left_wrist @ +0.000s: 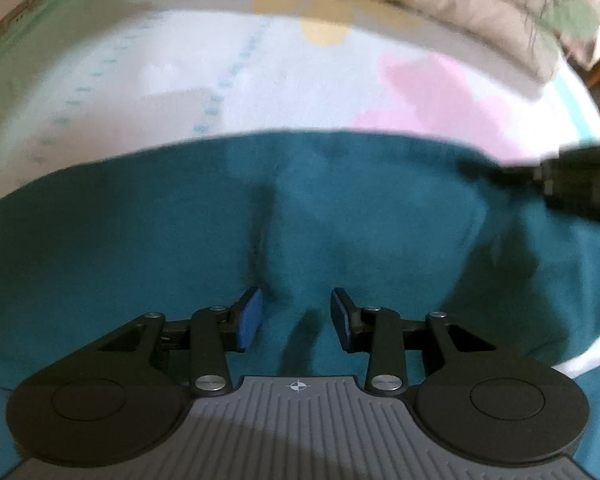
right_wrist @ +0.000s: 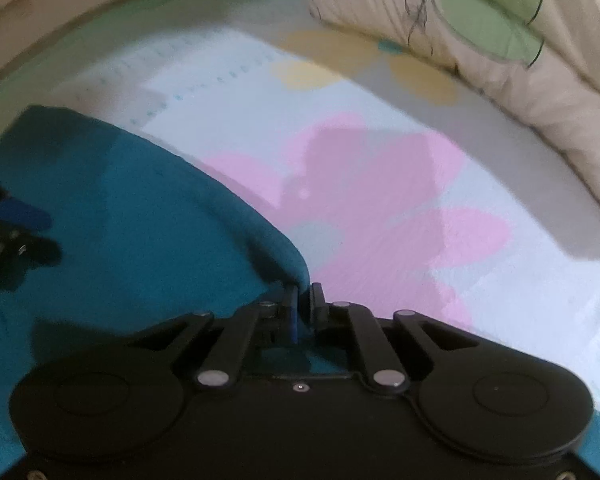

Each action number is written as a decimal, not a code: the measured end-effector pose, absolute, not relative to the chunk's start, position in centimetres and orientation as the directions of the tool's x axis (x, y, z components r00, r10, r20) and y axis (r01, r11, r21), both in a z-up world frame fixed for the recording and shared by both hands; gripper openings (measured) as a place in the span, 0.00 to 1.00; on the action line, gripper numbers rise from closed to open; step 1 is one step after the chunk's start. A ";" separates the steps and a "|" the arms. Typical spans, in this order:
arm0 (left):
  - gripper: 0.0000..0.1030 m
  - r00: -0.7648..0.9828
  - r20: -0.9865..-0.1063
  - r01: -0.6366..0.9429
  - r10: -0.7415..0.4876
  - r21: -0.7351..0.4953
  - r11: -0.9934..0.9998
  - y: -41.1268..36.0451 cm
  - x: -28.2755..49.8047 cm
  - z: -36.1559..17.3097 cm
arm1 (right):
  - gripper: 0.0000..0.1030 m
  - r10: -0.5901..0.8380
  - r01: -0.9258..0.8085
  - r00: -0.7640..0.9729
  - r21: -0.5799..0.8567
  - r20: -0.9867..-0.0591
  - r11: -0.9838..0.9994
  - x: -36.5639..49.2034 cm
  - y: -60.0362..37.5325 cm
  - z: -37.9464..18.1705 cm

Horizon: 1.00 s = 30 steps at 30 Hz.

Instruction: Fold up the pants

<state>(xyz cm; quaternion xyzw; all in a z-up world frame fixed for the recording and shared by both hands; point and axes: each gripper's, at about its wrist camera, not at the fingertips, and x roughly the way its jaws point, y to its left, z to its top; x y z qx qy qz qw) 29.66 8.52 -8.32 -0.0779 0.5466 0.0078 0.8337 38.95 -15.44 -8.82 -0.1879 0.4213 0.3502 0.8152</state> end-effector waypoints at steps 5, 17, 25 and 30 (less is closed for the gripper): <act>0.35 0.452 -0.877 -0.091 -0.164 -0.229 0.969 7.4 30.5 -4.6 | 0.11 0.457 -0.718 0.468 -0.025 -0.756 0.695 33.9 -17.4 -6.3; 0.35 0.400 -0.840 -0.076 -0.366 -0.428 0.901 3.3 30.8 -4.3 | 0.11 0.463 -0.708 0.508 -0.047 -0.726 0.704 26.7 -18.9 -6.9; 0.35 0.387 -0.846 -0.112 -0.366 -0.437 0.893 2.7 29.9 -5.2 | 0.09 0.462 -0.686 0.532 -0.041 -0.710 0.727 25.6 -19.8 -7.4; 0.35 0.374 -0.856 -0.160 -0.356 -0.438 0.885 2.9 29.4 -6.6 | 0.09 0.451 -0.671 0.549 -0.049 -0.704 0.740 24.9 -20.2 -7.5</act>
